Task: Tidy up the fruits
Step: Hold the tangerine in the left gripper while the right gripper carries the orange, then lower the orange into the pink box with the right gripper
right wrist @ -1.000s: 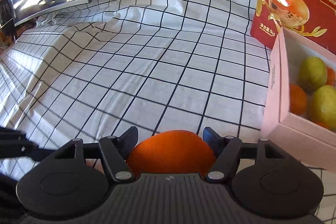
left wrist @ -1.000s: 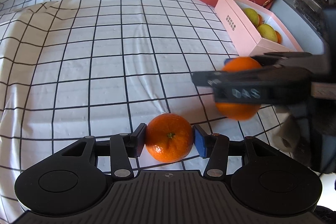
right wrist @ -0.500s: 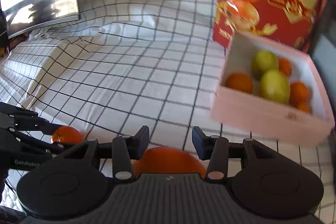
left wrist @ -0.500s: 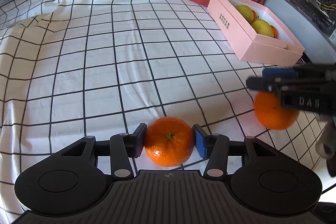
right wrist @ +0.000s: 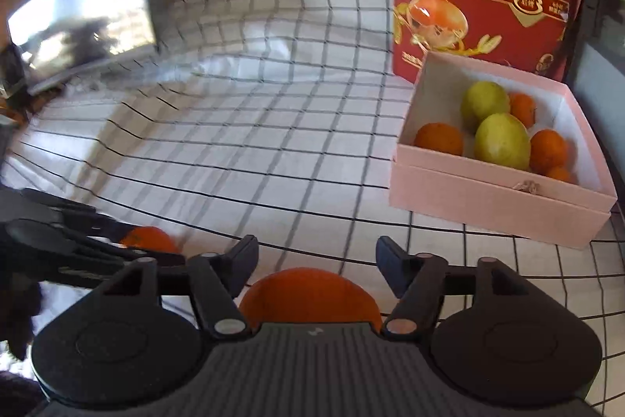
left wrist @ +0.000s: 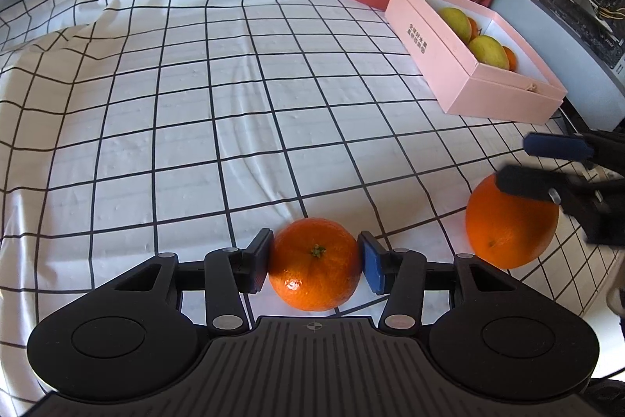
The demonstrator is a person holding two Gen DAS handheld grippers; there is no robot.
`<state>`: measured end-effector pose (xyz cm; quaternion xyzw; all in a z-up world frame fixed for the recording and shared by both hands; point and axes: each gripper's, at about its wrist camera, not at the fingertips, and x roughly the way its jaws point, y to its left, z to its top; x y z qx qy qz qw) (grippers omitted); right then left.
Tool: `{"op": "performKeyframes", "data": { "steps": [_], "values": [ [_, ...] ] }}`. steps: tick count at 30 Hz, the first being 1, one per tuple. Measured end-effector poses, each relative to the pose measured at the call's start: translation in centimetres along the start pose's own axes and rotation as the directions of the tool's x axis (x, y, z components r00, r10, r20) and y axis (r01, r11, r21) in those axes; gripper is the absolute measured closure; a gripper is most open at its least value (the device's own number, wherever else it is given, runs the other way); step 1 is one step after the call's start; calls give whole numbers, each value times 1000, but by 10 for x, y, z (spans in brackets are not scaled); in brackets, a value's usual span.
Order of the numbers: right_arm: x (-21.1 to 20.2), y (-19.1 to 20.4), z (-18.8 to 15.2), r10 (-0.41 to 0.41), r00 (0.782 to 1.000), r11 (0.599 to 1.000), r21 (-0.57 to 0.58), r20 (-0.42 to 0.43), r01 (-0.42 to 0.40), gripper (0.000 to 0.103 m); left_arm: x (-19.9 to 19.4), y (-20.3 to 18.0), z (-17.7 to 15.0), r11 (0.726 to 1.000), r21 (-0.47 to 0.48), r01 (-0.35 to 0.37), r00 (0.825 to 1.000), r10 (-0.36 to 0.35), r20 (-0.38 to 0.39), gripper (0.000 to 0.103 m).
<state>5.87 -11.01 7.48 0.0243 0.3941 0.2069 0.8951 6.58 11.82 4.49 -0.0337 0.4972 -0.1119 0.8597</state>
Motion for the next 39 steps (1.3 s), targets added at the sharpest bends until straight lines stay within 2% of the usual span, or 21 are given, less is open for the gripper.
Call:
{"op": "performKeyframes", "data": {
  "steps": [5, 10, 14, 18, 21, 25, 31, 34, 36, 39],
  "values": [
    [-3, 12, -15, 50, 998, 994, -95, -40, -53, 25, 0, 0, 1, 1000, 5, 0, 1000, 0, -6, 50],
    [3, 23, -29, -55, 997, 979, -201, -57, 42, 21, 0, -1, 1, 1000, 13, -10, 1000, 10, -8, 50],
    [5, 18, -36, -59, 996, 976, -215, -59, 45, 20, -1, -1, 0, 1000, 27, -12, 1000, 12, -5, 50],
    [17, 19, -41, -48, 992, 977, -211, -120, 22, 20, -2, -1, -3, 999, 42, -14, 1000, 14, 2, 50],
    [18, 26, -42, -79, 990, 975, -217, -118, 52, 21, -3, -3, -3, 999, 48, -18, 1000, 18, 1, 50],
    [19, 20, -38, -75, 989, 987, -152, -131, 55, 21, -4, -5, -6, 996, 83, -27, 1000, 27, 0, 50],
    [12, -7, -32, -130, 982, 991, -61, -135, 123, 21, -4, -14, -12, 983, 169, -68, 998, 67, 10, 50],
    [4, -25, -26, -141, 982, 990, 1, -125, 142, 21, -4, -13, -11, 983, 168, -69, 998, 68, 14, 51],
    [-3, -36, -21, -154, 982, 987, 36, -107, 159, 21, -4, -12, -7, 988, 144, -53, 999, 52, 9, 51],
    [-20, -49, -16, -177, 981, 980, 75, -73, 183, 21, -4, -18, 12, 994, 109, 16, 1000, -17, 7, 51]
  ]
}}
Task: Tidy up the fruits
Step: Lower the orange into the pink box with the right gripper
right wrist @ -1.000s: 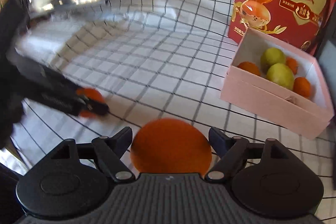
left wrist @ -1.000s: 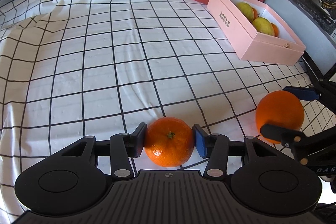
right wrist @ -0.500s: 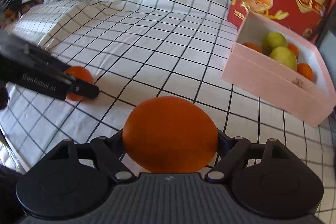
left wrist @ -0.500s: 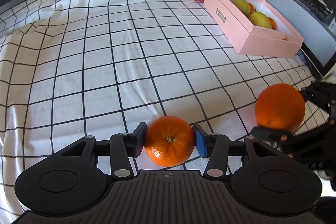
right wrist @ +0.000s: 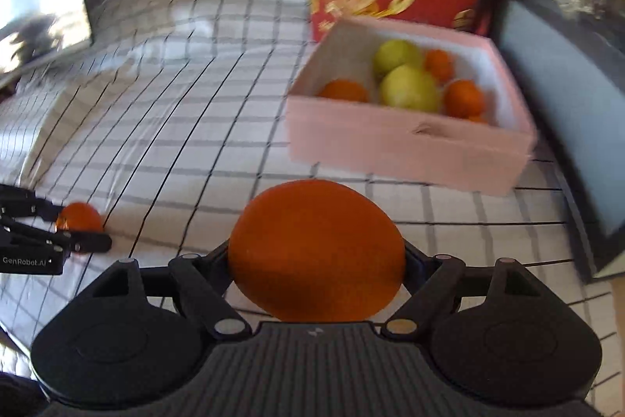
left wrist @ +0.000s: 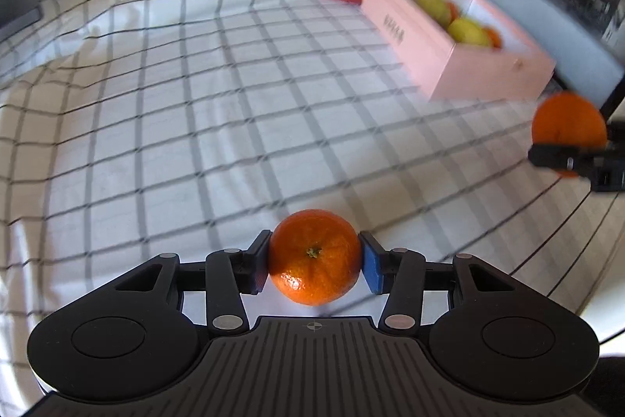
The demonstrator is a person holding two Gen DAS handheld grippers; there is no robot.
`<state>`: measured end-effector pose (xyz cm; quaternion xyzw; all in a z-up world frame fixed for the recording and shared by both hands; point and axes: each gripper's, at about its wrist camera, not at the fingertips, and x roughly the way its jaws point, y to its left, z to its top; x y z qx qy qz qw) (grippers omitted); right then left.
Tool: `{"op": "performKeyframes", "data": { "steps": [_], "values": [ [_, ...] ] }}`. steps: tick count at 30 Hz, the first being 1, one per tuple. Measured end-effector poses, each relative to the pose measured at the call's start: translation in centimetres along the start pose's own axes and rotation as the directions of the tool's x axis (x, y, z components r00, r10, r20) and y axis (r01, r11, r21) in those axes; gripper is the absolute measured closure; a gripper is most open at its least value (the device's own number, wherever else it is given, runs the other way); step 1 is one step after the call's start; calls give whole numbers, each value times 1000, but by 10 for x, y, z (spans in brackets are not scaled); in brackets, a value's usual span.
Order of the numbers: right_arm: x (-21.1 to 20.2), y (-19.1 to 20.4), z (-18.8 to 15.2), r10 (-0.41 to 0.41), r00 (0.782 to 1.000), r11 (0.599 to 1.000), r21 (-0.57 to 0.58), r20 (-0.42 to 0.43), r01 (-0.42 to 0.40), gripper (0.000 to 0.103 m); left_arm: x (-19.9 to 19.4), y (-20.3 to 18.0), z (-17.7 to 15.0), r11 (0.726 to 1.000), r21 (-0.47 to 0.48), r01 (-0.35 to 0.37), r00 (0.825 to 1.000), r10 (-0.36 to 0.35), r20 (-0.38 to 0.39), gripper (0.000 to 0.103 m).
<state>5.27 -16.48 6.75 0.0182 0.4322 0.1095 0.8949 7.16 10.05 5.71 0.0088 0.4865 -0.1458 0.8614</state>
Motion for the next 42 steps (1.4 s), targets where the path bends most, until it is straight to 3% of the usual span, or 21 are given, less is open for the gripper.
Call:
{"op": "performKeyframes", "data": {
  "steps": [4, 8, 12, 16, 20, 25, 30, 36, 42],
  "values": [
    [-21, -16, 5, -35, 998, 999, 11, 44, 35, 21, -8, -28, 56, 996, 30, 89, 993, -92, 77, 51],
    [-37, -31, 7, -58, 995, 998, 17, 78, 57, 21, -23, -65, 129, 982, 116, 152, 968, -172, 184, 51],
    [-42, -45, 6, -74, 993, 997, 23, 93, 72, 21, -9, -101, 187, 971, 162, 175, 950, -210, 232, 51],
    [-46, -56, -1, -90, 990, 995, 45, 108, 86, 21, 31, -110, 220, 957, 73, 282, 935, -291, 204, 50],
    [-45, -68, -6, -89, 990, 993, 90, 106, 80, 21, 47, -101, 230, 948, -27, 317, 912, -297, 284, 51],
    [-42, -78, -8, -82, 992, 992, 108, 97, 71, 21, 35, -93, 223, 959, -42, 280, 910, -252, 328, 51],
    [-36, -82, 4, -56, 992, 994, 97, 114, 45, 21, 12, -78, 172, 963, -64, 262, 920, -229, 318, 51],
    [-14, -73, 66, -43, 982, 999, -10, 183, 45, 21, -2, -70, 95, 957, -154, 245, 955, -211, 207, 51],
    [47, -69, 147, 4, 983, 1000, 27, 181, -9, 21, -21, -62, 58, 968, -144, 206, 966, -178, 186, 51]
  ]
}}
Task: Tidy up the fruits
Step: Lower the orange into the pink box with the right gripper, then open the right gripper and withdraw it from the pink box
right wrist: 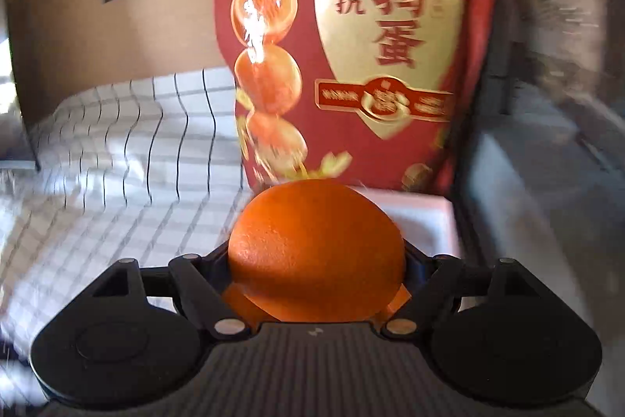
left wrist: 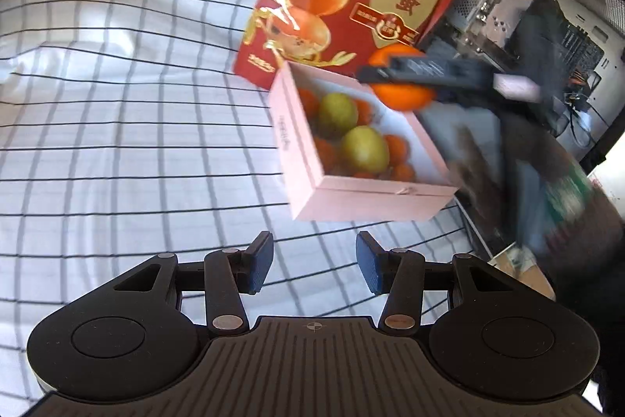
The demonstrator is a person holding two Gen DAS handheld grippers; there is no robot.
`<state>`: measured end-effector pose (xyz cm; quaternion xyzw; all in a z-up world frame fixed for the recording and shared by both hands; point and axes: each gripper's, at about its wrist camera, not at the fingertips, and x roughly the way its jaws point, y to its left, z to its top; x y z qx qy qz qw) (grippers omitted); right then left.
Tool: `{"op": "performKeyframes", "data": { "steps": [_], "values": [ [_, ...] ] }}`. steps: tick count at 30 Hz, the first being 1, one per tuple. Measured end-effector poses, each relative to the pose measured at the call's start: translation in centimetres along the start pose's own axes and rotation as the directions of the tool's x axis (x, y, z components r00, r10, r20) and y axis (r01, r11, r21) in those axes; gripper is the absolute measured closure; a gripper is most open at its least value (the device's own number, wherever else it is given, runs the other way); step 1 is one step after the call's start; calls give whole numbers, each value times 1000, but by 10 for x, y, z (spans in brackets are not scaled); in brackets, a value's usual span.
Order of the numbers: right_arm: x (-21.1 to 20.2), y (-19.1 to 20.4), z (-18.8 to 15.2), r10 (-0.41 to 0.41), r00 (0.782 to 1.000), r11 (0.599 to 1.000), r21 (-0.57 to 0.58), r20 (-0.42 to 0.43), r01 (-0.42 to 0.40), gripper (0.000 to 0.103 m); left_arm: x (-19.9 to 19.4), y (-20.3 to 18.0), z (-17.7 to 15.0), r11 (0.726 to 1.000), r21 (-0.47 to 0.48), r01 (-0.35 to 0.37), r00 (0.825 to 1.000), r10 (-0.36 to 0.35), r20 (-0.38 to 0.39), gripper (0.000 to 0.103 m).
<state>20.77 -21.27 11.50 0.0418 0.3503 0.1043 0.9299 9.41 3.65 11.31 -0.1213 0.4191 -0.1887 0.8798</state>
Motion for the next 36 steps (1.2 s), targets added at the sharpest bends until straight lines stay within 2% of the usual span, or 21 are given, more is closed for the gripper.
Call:
{"op": "performKeyframes", "data": {
  "steps": [4, 7, 9, 14, 20, 24, 27, 29, 32, 36],
  "values": [
    [53, 4, 19, 33, 999, 997, 64, -40, -30, 21, -20, 21, -7, 997, -38, -73, 997, 74, 25, 51],
    [91, 3, 18, 2, 993, 996, 93, -116, 9, 21, -31, 38, -12, 990, -87, -110, 993, 113, 30, 51],
    [99, 1, 15, 14, 994, 992, 123, -110, 0, 21, -34, 47, -15, 987, -110, -121, 992, 124, 26, 51],
    [99, 12, 12, -21, 992, 996, 80, -127, 31, 20, -35, 57, -22, 987, -119, -111, 994, 112, 0, 51],
    [87, 7, 1, -42, 990, 993, 104, -136, 56, 20, -24, 58, -21, 994, -86, -60, 998, 57, -29, 51],
    [83, -10, -1, 15, 989, 980, 198, -147, 15, 20, -17, 57, -21, 997, -70, -21, 998, 18, -52, 51],
    [90, -26, 2, 86, 979, 949, 315, -185, -24, 17, -17, 57, -22, 999, -40, 13, 998, -15, -60, 51],
    [80, -25, 5, 36, 989, 944, 330, -144, 14, 17, -18, 58, -23, 999, -25, 33, 998, -34, -59, 51],
    [58, -15, 13, -64, 997, 961, 266, -48, 75, 17, -15, 63, -23, 998, -18, 52, 997, -53, -58, 51],
    [46, -8, 15, -79, 995, 970, 226, -68, 93, 17, -2, 66, -25, 998, -14, 62, 996, -63, -63, 51]
  ]
}}
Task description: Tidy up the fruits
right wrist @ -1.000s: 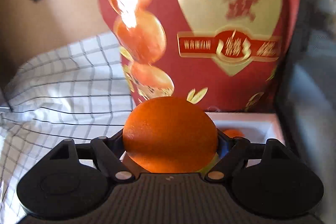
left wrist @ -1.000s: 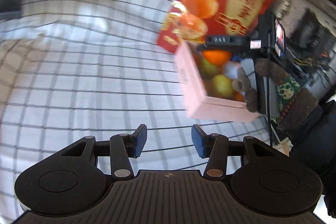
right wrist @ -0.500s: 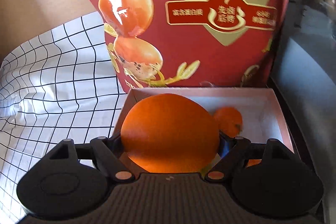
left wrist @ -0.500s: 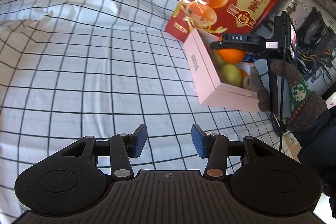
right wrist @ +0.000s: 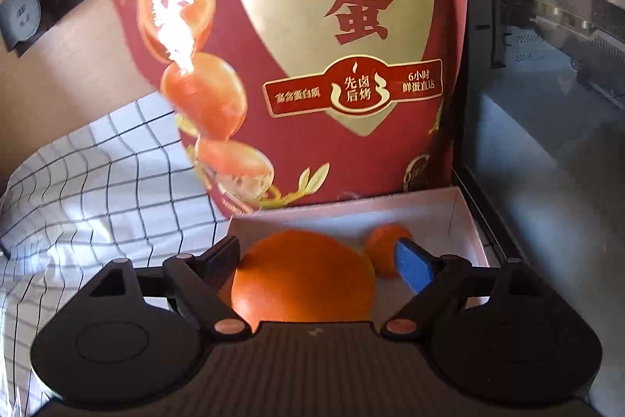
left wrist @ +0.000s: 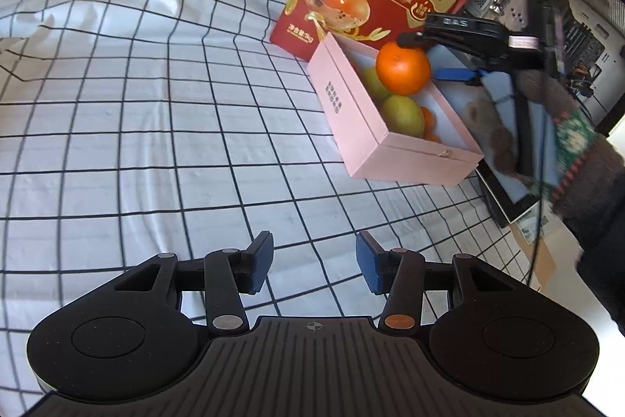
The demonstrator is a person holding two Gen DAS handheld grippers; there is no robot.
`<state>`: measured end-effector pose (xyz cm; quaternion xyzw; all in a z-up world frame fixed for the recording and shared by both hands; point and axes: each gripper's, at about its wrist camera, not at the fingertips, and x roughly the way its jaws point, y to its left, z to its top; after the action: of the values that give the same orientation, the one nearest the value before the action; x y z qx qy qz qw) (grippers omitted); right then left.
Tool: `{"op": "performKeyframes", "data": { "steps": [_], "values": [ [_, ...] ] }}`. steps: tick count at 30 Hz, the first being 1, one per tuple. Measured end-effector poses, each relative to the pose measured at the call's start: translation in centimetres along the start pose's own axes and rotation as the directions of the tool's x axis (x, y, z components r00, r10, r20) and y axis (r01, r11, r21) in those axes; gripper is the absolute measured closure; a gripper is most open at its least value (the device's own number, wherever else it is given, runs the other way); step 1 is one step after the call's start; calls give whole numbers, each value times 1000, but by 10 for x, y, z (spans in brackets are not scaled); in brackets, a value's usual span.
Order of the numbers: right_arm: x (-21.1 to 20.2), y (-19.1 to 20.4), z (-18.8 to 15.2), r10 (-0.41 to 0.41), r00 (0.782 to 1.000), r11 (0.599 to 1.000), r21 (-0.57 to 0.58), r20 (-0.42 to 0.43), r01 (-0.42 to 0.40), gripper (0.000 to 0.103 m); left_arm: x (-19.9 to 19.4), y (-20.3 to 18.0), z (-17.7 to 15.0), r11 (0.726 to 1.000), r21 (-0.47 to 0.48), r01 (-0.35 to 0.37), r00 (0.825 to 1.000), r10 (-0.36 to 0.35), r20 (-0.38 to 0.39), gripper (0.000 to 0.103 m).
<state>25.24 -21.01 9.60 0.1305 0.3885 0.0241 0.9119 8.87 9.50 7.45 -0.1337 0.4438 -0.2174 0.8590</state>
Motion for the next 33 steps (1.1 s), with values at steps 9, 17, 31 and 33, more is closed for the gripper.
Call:
{"op": "performKeyframes", "data": {
  "steps": [9, 17, 31, 33],
  "values": [
    [-84, 6, -64, -29, 991, 982, -179, 132, 53, 17, 43, -45, -20, 987, 60, -146, 988, 143, 54, 51],
    [-95, -21, -147, -37, 997, 945, -322, 67, 57, 16, 80, -96, -42, 914, 88, -397, 907, 375, 192, 49],
    [-58, -51, -170, -33, 999, 965, -259, 14, 35, 1, 107, -117, -45, 872, 102, -478, 858, 438, 269, 38],
    [-59, -53, -173, -33, 999, 969, -243, 26, 39, 0, 108, -117, -45, 871, 97, -481, 855, 443, 269, 37]
  ]
}}
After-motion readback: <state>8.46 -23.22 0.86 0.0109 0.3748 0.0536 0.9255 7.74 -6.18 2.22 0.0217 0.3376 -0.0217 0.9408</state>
